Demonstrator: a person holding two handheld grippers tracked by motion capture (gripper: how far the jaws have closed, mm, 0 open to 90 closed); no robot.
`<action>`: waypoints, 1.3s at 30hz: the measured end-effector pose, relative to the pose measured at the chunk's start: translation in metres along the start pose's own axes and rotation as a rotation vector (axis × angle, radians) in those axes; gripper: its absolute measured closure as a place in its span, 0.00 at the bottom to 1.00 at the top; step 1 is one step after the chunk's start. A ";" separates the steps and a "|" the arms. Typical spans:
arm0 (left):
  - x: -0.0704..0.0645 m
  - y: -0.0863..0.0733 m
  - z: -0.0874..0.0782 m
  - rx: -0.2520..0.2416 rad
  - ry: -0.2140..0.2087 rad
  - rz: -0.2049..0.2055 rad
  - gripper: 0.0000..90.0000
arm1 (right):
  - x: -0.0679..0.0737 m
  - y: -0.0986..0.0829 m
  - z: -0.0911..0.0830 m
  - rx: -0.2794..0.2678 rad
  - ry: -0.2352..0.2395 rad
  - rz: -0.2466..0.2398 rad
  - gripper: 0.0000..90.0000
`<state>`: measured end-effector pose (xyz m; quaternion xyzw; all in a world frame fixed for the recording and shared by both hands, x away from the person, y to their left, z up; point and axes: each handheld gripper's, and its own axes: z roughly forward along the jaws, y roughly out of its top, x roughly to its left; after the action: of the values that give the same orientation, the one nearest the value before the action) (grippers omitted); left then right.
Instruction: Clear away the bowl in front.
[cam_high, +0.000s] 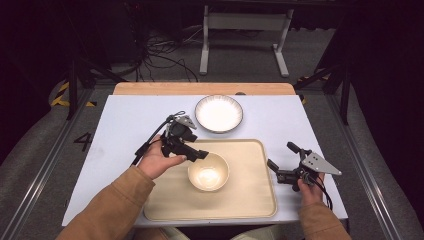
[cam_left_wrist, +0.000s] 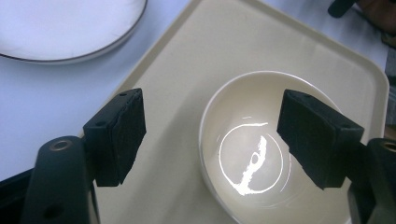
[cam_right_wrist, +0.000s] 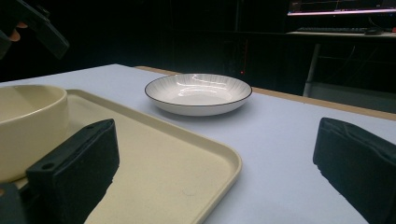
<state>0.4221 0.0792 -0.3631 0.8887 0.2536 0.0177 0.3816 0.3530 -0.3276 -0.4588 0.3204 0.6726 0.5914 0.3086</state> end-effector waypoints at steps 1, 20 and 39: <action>0.001 -0.003 -0.005 -0.023 0.002 -0.002 0.27 | 0.000 0.000 0.000 0.002 -0.002 -0.005 0.01; 0.002 -0.066 -0.051 -0.291 0.115 -0.040 0.27 | 0.000 0.000 0.000 0.006 0.007 -0.005 0.01; 0.011 -0.118 -0.056 -0.464 0.192 -0.039 0.19 | 0.001 0.000 0.000 -0.002 0.004 -0.013 0.01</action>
<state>0.3675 0.1896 -0.4062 0.7665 0.2951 0.1522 0.5497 0.3523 -0.3274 -0.4589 0.3142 0.6747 0.5908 0.3115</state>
